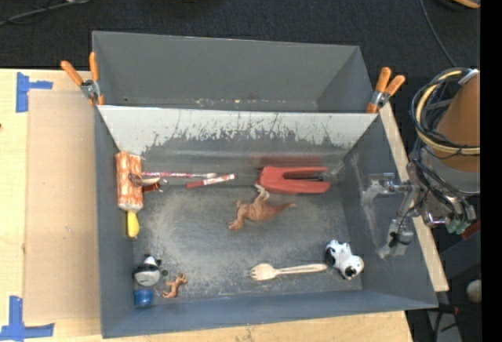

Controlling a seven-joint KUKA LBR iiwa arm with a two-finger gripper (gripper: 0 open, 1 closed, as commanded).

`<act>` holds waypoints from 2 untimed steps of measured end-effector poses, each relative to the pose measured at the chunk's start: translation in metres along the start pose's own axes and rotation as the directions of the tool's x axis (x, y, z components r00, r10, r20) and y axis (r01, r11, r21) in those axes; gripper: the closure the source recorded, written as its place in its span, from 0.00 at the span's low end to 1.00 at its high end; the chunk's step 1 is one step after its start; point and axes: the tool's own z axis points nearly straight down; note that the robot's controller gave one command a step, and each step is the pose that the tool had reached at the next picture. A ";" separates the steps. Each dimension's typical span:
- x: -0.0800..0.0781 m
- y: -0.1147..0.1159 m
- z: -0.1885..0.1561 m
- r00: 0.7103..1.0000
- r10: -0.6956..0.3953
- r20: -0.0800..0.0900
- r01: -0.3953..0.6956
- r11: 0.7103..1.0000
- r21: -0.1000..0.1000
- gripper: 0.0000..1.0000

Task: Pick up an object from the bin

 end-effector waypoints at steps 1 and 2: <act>-0.002 0.001 -0.003 1.000 -0.004 0.007 0.004 1.000 0.002 0.00; 0.008 0.046 0.089 0.993 -0.120 0.008 0.120 0.993 0.003 0.00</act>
Offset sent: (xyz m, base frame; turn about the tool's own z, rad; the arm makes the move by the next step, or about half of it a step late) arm -0.0159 0.0778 -0.1531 -0.2042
